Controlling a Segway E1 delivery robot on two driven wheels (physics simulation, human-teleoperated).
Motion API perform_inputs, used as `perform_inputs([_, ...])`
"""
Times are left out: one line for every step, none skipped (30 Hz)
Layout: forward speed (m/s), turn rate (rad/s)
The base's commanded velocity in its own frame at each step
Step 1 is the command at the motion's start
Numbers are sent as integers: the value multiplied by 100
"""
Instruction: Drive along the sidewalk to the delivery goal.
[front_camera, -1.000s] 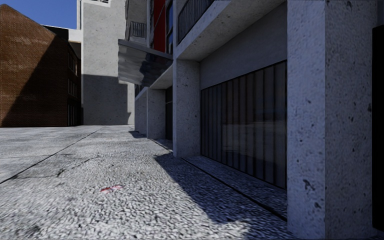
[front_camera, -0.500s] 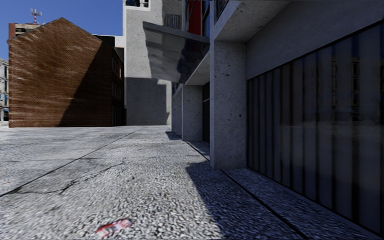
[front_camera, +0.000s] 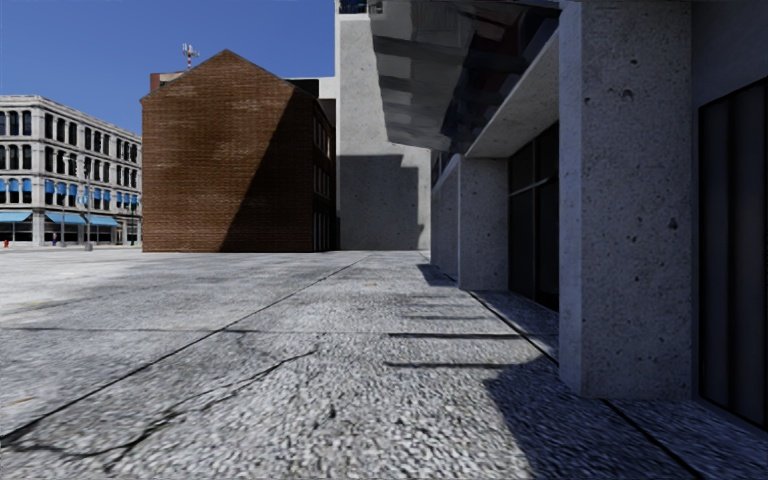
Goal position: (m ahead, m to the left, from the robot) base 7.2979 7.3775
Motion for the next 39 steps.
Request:
perform_inputs([198, 72])
perform_inputs([198, 72])
perform_inputs([198, 92])
perform_inputs([198, 103])
perform_inputs([198, 105])
perform_inputs([198, 64])
perform_inputs([198, 17])
perform_inputs([198, 17])
perform_inputs([198, 7])
perform_inputs([198, 0])
perform_inputs([198, 0])
perform_inputs([198, 0])
perform_inputs([198, 0])
perform_inputs([198, 0])
perform_inputs([198, 2])
perform_inputs([198, 23])
perform_inputs([198, 55])
perform_inputs([198, 55])
perform_inputs([198, 76])
perform_inputs([198, 94])
perform_inputs([198, 105])
perform_inputs([198, 110])
perform_inputs([198, 115])
perform_inputs([198, 115])
perform_inputs([198, 70])
perform_inputs([198, 70])
perform_inputs([198, 63])
perform_inputs([198, 40])
perform_inputs([198, 15])
perform_inputs([198, 7])
perform_inputs([198, 4])
perform_inputs([198, 2])
perform_inputs([198, 2])
perform_inputs([198, 1])
perform_inputs([198, 1])
perform_inputs([198, 1])
perform_inputs([198, 1])
perform_inputs([198, 1])
perform_inputs([198, 7])
